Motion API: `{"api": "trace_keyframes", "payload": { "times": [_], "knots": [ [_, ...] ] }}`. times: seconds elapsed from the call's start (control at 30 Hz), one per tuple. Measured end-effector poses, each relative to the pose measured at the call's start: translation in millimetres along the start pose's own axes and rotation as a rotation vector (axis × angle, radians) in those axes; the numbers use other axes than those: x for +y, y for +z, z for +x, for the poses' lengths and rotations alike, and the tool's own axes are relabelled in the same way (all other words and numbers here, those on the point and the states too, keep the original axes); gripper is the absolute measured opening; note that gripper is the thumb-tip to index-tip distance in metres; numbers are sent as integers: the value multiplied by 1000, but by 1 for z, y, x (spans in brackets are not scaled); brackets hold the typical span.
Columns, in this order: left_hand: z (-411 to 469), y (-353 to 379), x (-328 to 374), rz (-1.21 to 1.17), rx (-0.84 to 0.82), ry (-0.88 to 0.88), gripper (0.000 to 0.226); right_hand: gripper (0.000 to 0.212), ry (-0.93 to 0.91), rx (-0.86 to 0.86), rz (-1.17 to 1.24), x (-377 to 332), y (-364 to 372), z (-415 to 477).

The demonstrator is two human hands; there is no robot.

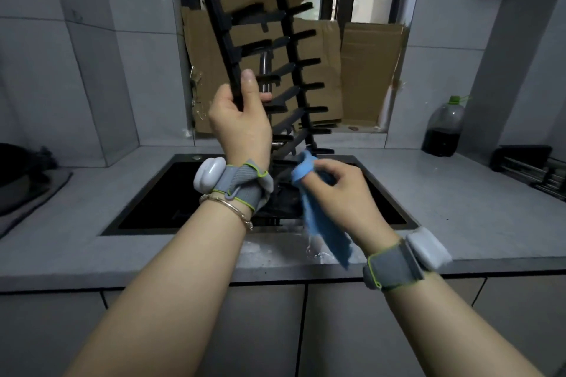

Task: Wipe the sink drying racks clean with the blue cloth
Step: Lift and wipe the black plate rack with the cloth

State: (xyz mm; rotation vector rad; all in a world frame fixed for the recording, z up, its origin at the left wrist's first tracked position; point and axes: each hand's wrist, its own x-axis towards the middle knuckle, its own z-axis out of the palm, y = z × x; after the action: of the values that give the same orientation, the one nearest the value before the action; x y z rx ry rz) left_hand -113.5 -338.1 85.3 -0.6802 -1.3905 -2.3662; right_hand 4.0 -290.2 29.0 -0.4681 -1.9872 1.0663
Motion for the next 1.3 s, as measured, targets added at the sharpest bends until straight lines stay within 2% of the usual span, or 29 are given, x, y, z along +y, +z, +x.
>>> {"api": "trace_keyframes", "payload": {
  "times": [0.1,0.17,0.23,0.3,0.4,0.43,0.47,0.5,0.53,0.6,0.67,0.73,0.83,0.93,1.03,1.17,1.2,1.23,1.3],
  "knots": [
    [-7,2,2,-11,-49,7,32,23,-190,-105,-505,-13,6,4],
    [-12,1,3,-11,-69,12,32,30,-226,-114,-698,-14,10,9],
    [-13,0,3,-4,-80,21,31,28,-226,-169,-747,-12,10,11],
    [-10,-2,4,9,-81,19,31,30,-135,-172,-520,-5,6,11],
    [0,-2,9,13,-47,28,33,29,161,-25,305,6,-2,8],
    [4,-2,11,3,-34,27,33,28,235,-7,505,8,-4,7],
    [6,-2,10,-8,-23,25,33,26,256,-28,560,10,-6,5],
    [6,-2,12,-21,-21,22,33,23,236,-80,490,8,-5,4],
    [4,-1,11,-26,-23,13,34,22,179,-135,323,7,-3,3],
    [-3,1,10,-32,-34,7,36,27,29,-186,-113,1,6,6],
    [-9,2,10,-29,-57,6,38,38,-35,-177,-494,-6,13,11],
    [-12,0,11,3,-65,18,40,42,-82,-169,-644,-8,14,12],
    [-7,-1,8,25,-18,17,43,41,-213,-157,-694,-6,10,14],
    [-3,-3,4,46,-1,27,43,38,-254,-100,-615,-2,5,14],
    [-4,-3,5,44,0,2,36,29,-160,-20,-395,5,0,16],
    [2,-6,4,56,33,0,36,19,163,133,275,14,-3,17],
    [5,-7,2,66,42,10,40,18,193,147,364,14,-5,16],
    [8,-8,0,77,48,14,43,18,183,115,348,12,-7,15],
    [8,-6,-2,75,44,17,42,15,100,-61,133,3,-9,14]
  ]
}}
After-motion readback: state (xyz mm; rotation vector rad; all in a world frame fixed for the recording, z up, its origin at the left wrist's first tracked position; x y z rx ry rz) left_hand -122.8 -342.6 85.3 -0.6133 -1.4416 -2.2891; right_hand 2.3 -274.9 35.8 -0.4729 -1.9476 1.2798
